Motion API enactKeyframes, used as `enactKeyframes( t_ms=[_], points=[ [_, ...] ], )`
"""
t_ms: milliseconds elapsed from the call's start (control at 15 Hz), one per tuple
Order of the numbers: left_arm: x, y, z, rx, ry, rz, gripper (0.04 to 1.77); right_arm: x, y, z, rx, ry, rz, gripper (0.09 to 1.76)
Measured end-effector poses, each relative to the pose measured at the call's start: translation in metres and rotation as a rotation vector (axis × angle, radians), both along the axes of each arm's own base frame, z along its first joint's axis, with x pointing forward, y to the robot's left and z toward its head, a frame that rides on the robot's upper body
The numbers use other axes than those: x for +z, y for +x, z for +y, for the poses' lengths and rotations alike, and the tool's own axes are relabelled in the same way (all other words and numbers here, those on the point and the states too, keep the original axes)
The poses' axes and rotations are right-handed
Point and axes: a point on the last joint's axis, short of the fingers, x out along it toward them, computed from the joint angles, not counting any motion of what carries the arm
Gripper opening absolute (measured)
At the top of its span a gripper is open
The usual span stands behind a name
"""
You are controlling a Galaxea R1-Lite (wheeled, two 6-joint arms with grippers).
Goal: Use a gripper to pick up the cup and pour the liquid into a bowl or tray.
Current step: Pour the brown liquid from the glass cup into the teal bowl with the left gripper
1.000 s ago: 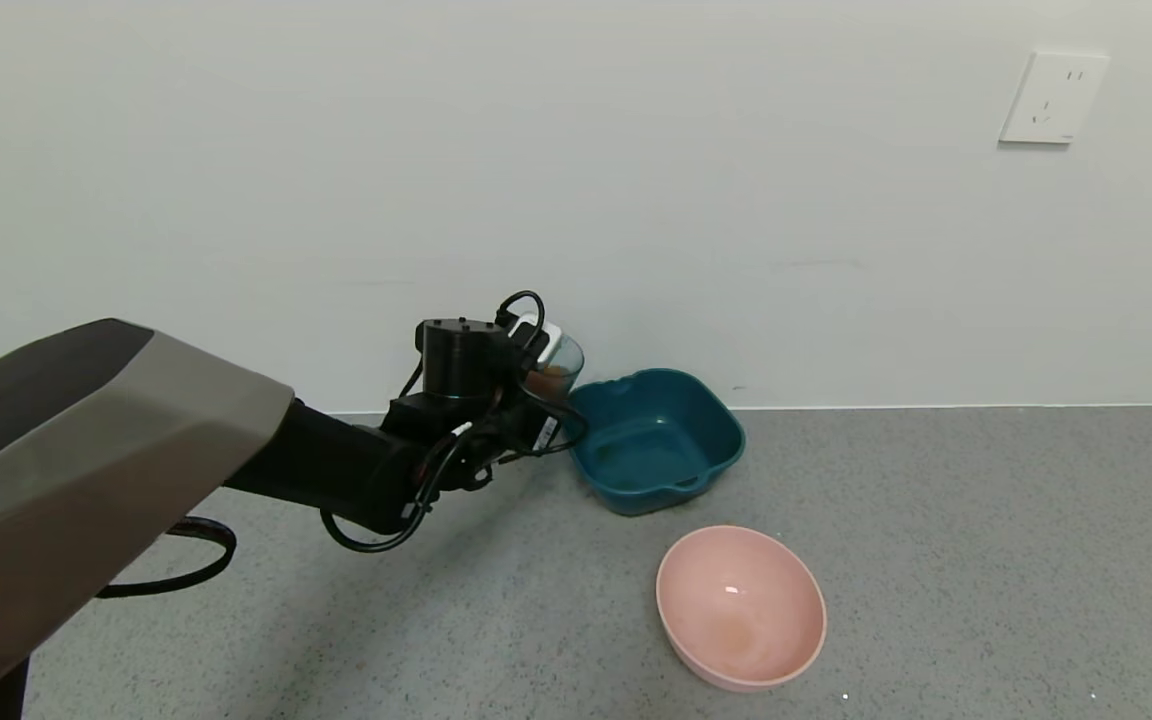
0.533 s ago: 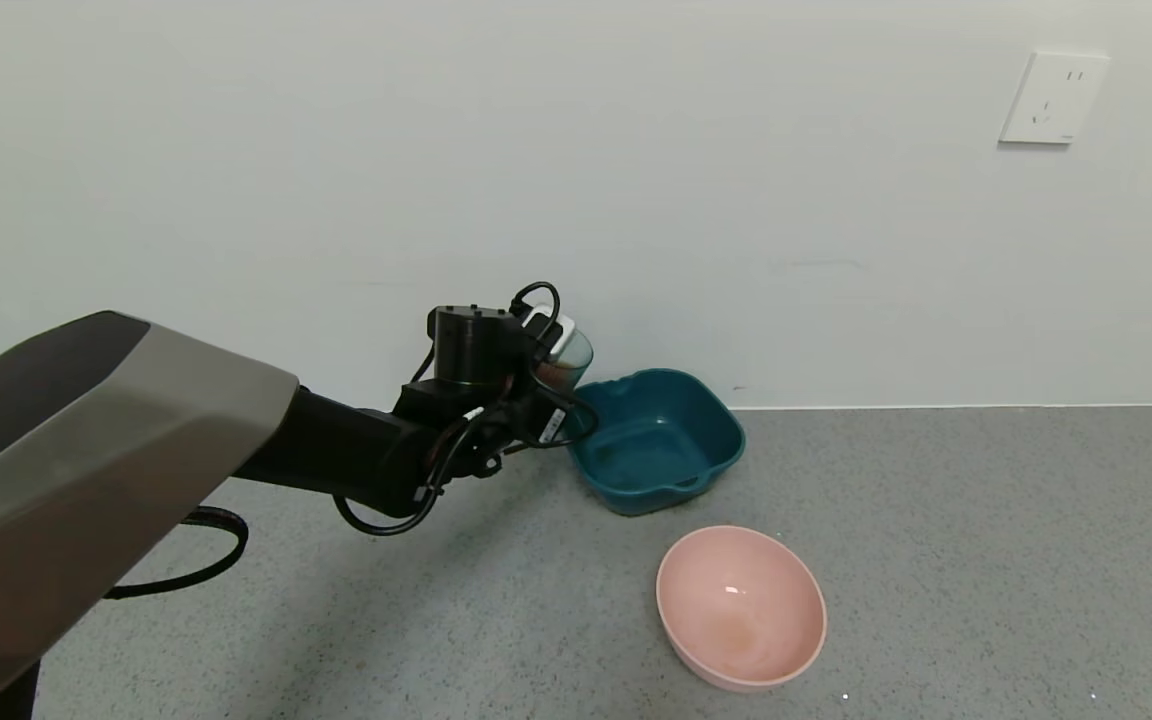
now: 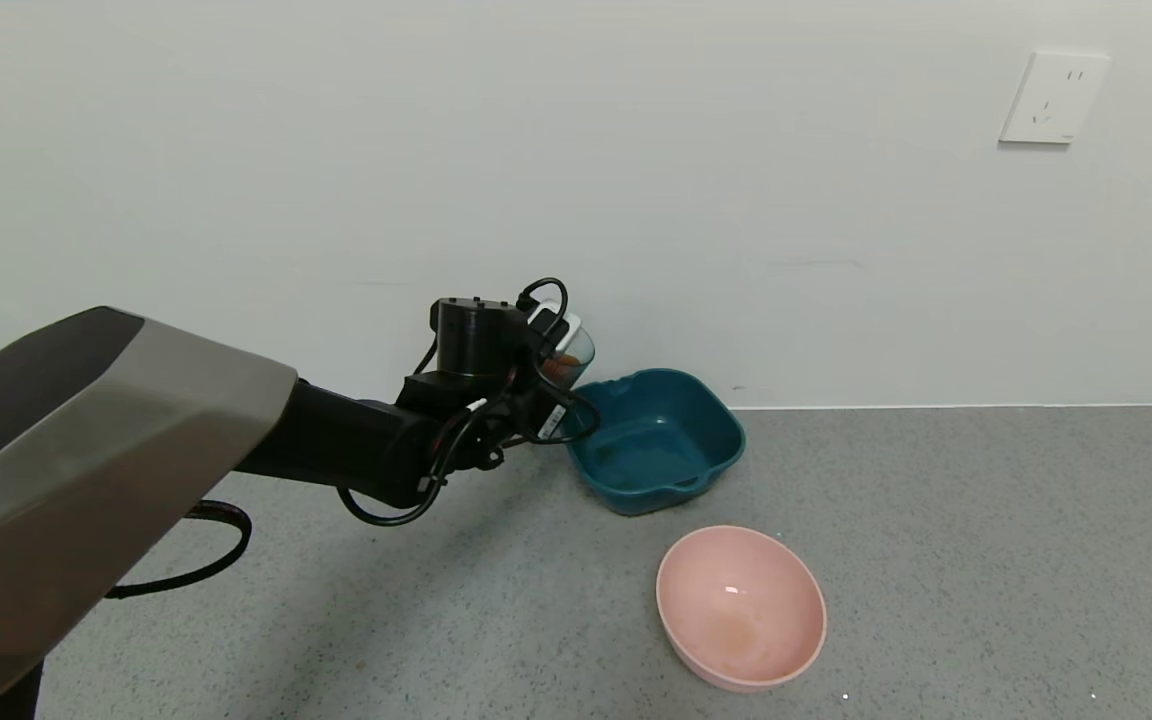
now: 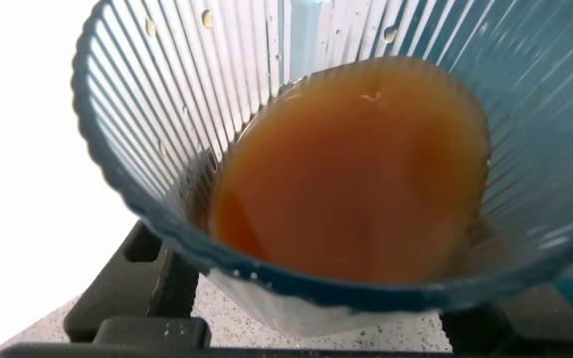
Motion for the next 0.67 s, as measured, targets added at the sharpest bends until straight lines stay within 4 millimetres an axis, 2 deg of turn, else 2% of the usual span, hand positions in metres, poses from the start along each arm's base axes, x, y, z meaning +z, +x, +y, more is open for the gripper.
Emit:
enactKeyframes(
  t_ms=[667],
  points=[
    [-0.012, 0.003, -0.013, -0.007, 0.164, -0.016, 1.3, 0.0, 0.0, 0.0, 0.0, 0.0, 0.0, 1.71]
  ],
)
